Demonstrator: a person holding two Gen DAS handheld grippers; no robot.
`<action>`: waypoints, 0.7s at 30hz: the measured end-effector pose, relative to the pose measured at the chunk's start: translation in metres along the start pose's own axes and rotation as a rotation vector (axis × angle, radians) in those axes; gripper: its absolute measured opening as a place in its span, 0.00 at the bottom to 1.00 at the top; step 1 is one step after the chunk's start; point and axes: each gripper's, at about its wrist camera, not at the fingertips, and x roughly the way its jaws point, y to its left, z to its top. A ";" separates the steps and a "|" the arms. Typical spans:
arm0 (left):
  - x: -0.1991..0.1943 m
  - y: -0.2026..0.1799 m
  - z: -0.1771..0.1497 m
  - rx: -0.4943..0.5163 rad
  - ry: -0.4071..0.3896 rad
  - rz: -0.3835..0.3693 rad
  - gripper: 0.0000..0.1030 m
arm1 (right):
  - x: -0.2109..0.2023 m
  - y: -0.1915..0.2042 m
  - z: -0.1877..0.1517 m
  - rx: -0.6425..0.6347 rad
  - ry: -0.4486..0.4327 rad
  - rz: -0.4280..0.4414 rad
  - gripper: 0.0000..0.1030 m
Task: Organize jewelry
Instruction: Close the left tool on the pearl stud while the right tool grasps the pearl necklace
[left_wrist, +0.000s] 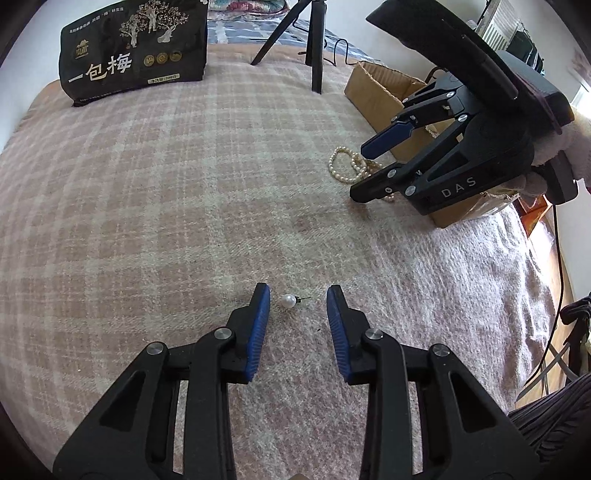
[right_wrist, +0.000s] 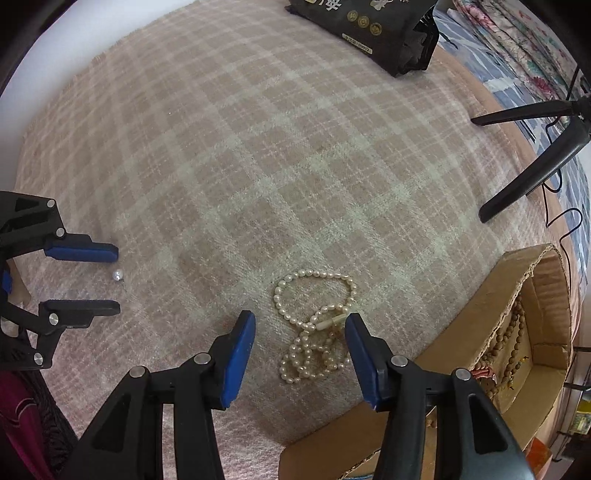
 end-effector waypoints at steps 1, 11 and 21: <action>0.001 0.000 0.000 0.001 0.000 0.000 0.31 | 0.002 0.002 0.002 -0.012 0.011 -0.007 0.51; 0.008 0.002 0.001 0.007 0.007 0.011 0.21 | 0.019 0.020 0.005 -0.038 0.056 0.004 0.40; 0.007 0.000 -0.002 0.031 0.001 0.022 0.16 | 0.023 0.010 0.001 0.007 0.024 0.064 0.19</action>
